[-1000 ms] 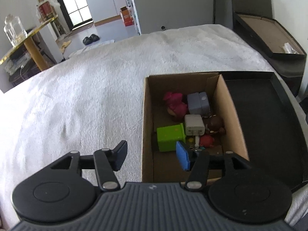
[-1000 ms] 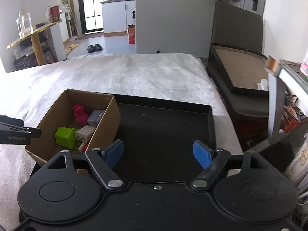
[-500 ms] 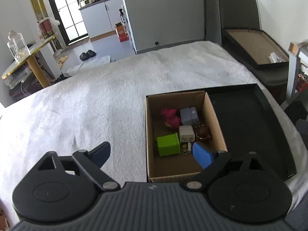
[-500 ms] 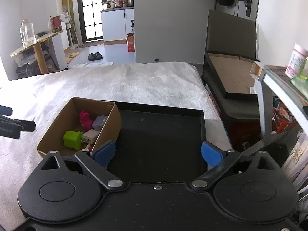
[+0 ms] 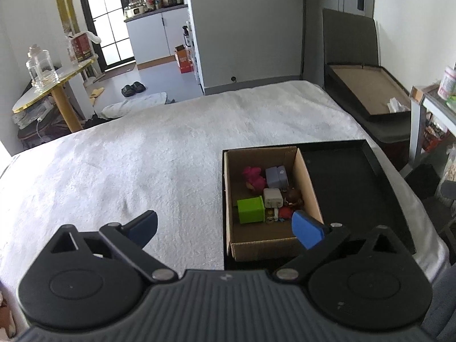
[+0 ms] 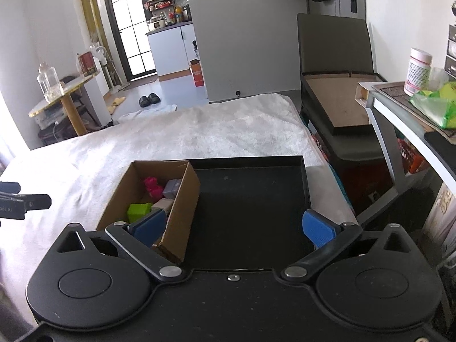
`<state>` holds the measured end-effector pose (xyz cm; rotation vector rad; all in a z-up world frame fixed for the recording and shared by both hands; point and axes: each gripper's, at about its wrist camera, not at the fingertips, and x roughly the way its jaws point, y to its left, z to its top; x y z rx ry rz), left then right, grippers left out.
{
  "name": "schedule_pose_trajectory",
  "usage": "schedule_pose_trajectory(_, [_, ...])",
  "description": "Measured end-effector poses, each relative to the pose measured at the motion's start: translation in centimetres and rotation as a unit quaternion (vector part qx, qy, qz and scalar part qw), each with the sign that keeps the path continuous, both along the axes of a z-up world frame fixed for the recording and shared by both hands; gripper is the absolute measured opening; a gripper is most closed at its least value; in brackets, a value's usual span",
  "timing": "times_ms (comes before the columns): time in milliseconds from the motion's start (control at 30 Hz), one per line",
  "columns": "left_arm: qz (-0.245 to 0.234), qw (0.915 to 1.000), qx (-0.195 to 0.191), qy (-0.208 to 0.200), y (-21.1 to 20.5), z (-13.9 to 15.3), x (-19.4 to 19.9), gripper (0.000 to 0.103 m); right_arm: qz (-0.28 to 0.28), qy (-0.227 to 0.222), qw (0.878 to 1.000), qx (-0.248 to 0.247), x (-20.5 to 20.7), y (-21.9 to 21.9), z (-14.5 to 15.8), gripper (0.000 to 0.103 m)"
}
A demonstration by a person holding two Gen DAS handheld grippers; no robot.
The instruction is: Organize rigid objects
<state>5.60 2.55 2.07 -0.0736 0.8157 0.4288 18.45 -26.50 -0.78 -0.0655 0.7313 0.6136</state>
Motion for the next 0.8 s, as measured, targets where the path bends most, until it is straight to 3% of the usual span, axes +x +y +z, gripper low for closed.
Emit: schedule_pose_trajectory(800, [0.026, 0.9963, -0.032, -0.075, -0.7, 4.2, -6.4, 0.100, 0.001, -0.010, 0.999, 0.046, -5.1, -0.5, 3.8, 0.103])
